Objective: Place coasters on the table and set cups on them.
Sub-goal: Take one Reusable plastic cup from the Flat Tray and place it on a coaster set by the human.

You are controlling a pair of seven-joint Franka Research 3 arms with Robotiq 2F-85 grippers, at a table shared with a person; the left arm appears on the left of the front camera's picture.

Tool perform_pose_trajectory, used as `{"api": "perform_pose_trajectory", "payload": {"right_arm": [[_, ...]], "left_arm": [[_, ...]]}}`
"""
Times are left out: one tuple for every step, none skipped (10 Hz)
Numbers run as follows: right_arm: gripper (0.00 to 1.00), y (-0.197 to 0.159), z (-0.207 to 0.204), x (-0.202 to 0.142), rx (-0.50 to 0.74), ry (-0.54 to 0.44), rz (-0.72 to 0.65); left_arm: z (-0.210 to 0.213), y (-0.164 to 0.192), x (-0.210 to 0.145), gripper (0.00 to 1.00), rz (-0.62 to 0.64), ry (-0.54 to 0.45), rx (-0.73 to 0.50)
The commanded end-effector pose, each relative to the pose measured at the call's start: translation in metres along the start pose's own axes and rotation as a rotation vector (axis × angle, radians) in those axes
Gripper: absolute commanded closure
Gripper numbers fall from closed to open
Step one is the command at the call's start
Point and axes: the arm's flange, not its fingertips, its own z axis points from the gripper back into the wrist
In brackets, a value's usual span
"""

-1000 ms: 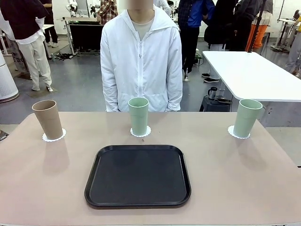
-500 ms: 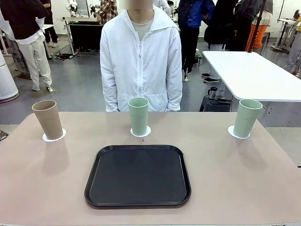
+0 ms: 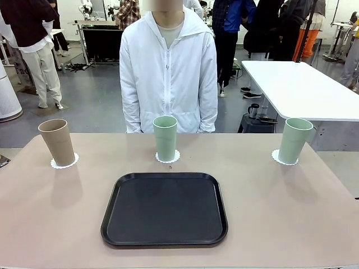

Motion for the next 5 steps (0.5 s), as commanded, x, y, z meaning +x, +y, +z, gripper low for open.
{"api": "perform_pose_trajectory", "payload": {"right_arm": [[0.0, 0.0001, -0.0013, -0.0004, -0.001, 0.002, -0.003], [0.0, 0.0001, -0.0013, -0.0004, -0.001, 0.002, -0.003], [0.0, 0.0001, -0.0013, -0.0004, -0.001, 0.002, -0.003], [0.0, 0.0001, -0.0013, -0.0004, -0.001, 0.002, -0.003], [0.0, 0.0001, -0.0013, -0.0004, -0.001, 0.002, -0.003]], "left_arm": [[0.0173, 0.0038, 0.0003, 0.0, -0.021, -0.023, -0.017], [0.0225, 0.0029, -0.0013, 0.0, -0.019, -0.027, -0.007], [0.0236, 0.0008, -0.0012, 0.0, -0.027, -0.023, 0.015], [0.0203, -0.0037, -0.0008, 0.0, -0.046, -0.005, 0.034], [0.0202, 0.0013, -0.0068, 0.0, 0.006, -0.021, 0.007]]}}
